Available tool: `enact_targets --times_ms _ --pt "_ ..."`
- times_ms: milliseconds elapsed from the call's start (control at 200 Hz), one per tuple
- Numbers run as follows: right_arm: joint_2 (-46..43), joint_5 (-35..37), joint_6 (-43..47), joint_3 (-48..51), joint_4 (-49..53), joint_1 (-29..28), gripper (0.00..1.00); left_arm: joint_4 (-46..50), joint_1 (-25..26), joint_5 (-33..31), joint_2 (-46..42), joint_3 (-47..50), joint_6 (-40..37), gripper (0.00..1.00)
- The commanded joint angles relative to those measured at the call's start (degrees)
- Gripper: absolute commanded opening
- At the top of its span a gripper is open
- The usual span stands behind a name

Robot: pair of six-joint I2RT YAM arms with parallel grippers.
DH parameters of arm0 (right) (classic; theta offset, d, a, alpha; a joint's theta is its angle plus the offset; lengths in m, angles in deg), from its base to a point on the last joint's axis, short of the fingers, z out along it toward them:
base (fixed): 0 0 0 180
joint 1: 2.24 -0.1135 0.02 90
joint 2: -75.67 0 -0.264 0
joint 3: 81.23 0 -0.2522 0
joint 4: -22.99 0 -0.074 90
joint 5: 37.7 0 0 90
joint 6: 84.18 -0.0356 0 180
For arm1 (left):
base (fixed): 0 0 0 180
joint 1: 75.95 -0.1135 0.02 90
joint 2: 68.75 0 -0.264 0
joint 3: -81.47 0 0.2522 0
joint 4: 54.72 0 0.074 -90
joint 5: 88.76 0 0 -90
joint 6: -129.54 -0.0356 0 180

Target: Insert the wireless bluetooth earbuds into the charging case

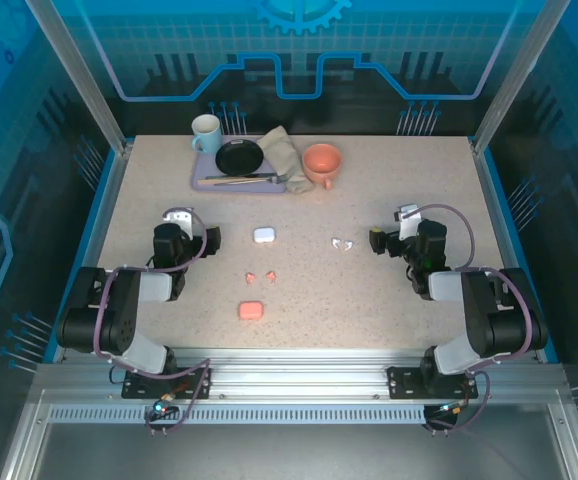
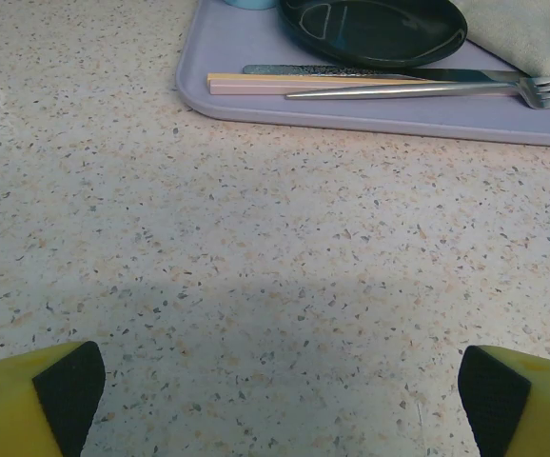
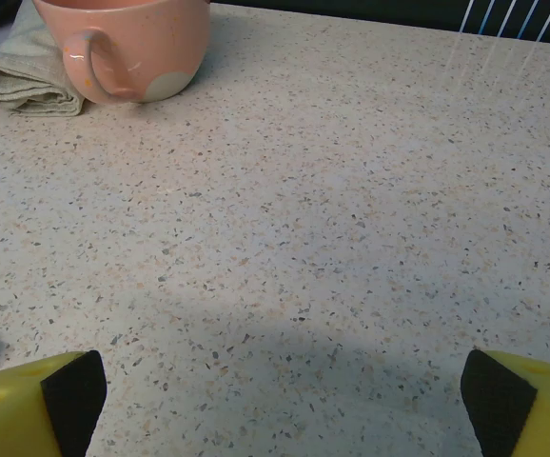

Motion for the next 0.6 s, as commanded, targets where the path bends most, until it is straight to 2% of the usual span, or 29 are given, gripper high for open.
enact_targets --times_ms 0,220,290,595 --pt "-0.3 -0.7 0.3 -1.3 -0.4 1.0 1.00 -1.6 0.4 0.7 -0.4 -1.2 -0.2 0.99" --pt "-0.3 -0.7 0.3 -1.3 -0.4 1.0 1.00 -1.6 0.3 0.8 -0.4 -1.2 -0.1 0.99" --pt "-0.3 2.4 -0.7 -1.8 0.5 0.9 1.00 -1.4 0.3 0.9 -0.4 -1.5 -0.1 0.99" --pt "-0.3 2.0 -1.0 -1.6 0.2 1.2 1.00 -1.2 0.2 1.0 -0.4 -1.5 -0.1 0.99"
